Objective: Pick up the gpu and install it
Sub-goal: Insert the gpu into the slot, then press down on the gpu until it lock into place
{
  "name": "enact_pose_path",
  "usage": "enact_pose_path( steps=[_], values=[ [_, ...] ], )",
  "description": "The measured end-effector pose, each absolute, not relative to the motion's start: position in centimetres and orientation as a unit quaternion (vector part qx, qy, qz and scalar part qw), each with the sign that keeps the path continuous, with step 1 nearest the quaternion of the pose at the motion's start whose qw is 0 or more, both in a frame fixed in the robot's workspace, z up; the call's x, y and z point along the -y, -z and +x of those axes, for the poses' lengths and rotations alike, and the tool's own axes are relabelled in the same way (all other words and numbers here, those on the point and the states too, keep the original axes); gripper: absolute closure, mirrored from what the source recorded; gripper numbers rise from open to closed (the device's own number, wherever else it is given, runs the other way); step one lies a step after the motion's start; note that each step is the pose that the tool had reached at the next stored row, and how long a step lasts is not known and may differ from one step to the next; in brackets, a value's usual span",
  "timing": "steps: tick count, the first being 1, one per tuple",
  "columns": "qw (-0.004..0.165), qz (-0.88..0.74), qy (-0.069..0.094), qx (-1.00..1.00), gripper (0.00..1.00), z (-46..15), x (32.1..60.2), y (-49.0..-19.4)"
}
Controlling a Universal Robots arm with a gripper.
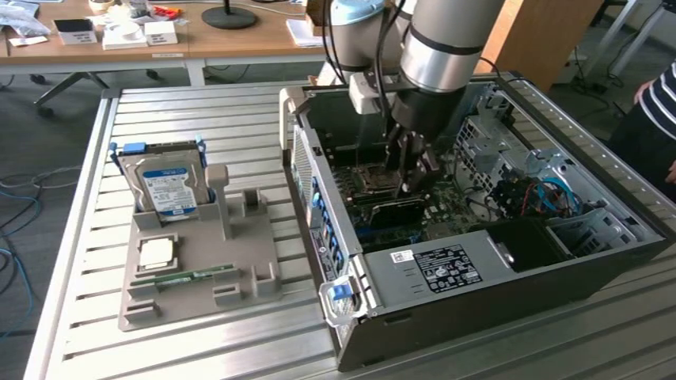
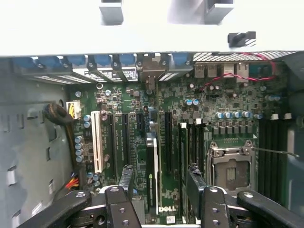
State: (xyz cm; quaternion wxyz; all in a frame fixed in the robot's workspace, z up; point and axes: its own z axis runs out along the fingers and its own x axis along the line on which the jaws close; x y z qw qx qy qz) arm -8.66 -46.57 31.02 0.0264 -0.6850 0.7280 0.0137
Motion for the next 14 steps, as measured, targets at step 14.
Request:
enact_pose_path(
  steps=[14],
  values=[
    [0.025,-0.685,-0.012,-0.728,0.43,-8.66,46.52,-31.97]
  ],
)
